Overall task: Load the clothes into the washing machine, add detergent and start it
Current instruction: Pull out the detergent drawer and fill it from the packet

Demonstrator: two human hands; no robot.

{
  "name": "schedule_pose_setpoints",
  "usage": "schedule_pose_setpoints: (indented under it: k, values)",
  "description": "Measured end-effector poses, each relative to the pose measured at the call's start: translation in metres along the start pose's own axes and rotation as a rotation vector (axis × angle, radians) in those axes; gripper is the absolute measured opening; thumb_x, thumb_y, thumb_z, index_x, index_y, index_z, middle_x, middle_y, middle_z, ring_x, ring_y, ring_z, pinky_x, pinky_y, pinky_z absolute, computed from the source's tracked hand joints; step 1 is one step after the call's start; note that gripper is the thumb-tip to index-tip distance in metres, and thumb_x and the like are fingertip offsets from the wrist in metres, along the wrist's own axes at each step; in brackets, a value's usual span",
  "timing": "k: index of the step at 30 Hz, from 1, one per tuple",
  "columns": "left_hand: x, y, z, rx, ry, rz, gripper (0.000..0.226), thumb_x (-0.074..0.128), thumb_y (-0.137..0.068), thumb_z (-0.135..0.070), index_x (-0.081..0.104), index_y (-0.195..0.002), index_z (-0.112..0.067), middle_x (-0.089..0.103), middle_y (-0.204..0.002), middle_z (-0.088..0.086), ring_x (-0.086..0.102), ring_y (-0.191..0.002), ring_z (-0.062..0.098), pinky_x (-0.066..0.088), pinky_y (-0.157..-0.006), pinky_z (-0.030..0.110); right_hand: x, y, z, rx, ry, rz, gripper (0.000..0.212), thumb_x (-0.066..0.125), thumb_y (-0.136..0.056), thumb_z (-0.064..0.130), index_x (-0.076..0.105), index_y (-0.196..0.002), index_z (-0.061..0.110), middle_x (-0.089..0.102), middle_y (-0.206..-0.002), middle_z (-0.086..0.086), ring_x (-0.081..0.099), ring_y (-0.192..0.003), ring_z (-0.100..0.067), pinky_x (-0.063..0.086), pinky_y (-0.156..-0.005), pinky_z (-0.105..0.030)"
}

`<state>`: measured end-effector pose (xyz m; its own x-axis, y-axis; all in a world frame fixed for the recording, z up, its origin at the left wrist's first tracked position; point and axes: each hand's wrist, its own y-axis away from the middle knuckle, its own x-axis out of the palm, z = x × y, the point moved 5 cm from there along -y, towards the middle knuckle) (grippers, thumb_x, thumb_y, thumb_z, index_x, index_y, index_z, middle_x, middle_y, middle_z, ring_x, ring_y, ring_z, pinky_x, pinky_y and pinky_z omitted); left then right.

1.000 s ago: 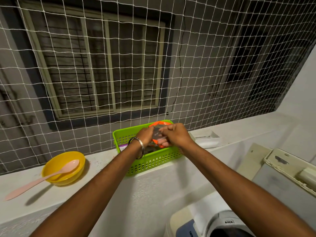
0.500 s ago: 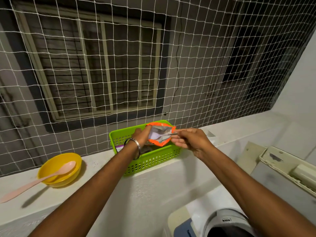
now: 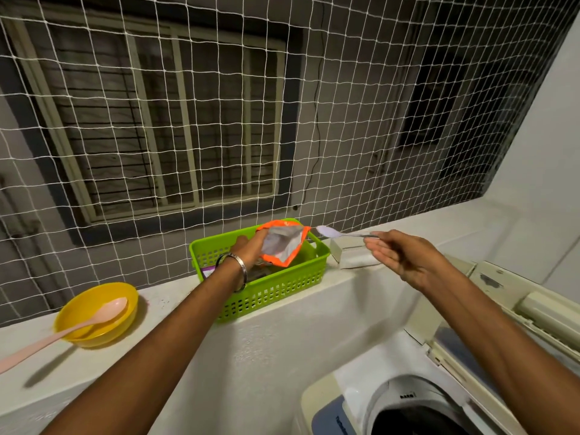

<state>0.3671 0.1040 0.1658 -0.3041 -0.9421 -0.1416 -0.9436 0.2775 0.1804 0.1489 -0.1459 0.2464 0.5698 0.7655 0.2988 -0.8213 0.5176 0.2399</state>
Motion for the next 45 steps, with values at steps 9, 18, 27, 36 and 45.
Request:
schedule_pose_setpoints:
  k: [9, 18, 27, 36, 45]
  values:
    - [0.004, 0.013, -0.006, -0.017, 0.022, 0.032, 0.109, 0.061, -0.048, -0.079, 0.050, -0.137, -0.016, 0.059, -0.131, 0.010, 0.065, -0.100, 0.027, 0.059, -0.055, 0.028, -0.035, -0.021, -0.018, -0.146, -0.009, -0.241, 0.015, 0.055, -0.093, -0.001, 0.065, -0.104, -0.003, 0.072, -0.088, -0.018, 0.073, -0.071, -0.021, 0.061, -0.067, -0.027]
    - [0.002, 0.007, 0.002, -0.055, 0.047, 0.047, 0.099, 0.059, -0.053, -0.076, 0.050, -0.135, -0.020, 0.060, -0.129, 0.009, 0.065, -0.101, 0.031, 0.060, -0.061, 0.037, -0.036, -0.041, -0.053, -0.443, 0.247, -0.435, 0.020, 0.060, -0.094, 0.009, 0.073, -0.109, 0.005, 0.075, -0.093, -0.008, 0.074, -0.079, -0.017, 0.060, -0.080, -0.032]
    - [0.007, 0.011, -0.004, -0.012, 0.042, 0.032, 0.076, 0.058, -0.077, -0.061, 0.053, -0.132, -0.008, 0.062, -0.125, 0.014, 0.066, -0.086, 0.023, 0.050, -0.041, 0.019, -0.022, -0.021, -0.058, -0.880, 0.908, -0.384, 0.021, 0.060, -0.095, 0.011, 0.074, -0.110, 0.010, 0.077, -0.098, -0.006, 0.071, -0.082, -0.021, 0.051, -0.076, -0.025]
    - [0.000, -0.002, 0.005, -0.012, -0.047, 0.019, 0.106, 0.053, -0.052, -0.083, 0.051, -0.136, -0.019, 0.059, -0.133, 0.008, 0.061, -0.112, 0.030, 0.051, -0.097, 0.046, -0.028, -0.027, -0.067, -0.915, 0.930, -0.365, 0.022, 0.061, -0.095, 0.012, 0.073, -0.113, 0.012, 0.077, -0.098, -0.005, 0.072, -0.081, -0.021, 0.055, -0.076, -0.032]
    - [0.001, 0.005, -0.002, 0.014, -0.071, 0.007, 0.101, 0.048, -0.054, -0.080, 0.054, -0.133, -0.019, 0.062, -0.128, 0.007, 0.062, -0.108, 0.028, 0.051, -0.093, 0.041, -0.027, -0.028, -0.072, -0.920, 0.937, -0.385, 0.023, 0.062, -0.094, 0.010, 0.073, -0.114, 0.010, 0.077, -0.087, -0.007, 0.068, -0.065, -0.019, 0.045, -0.063, -0.024]
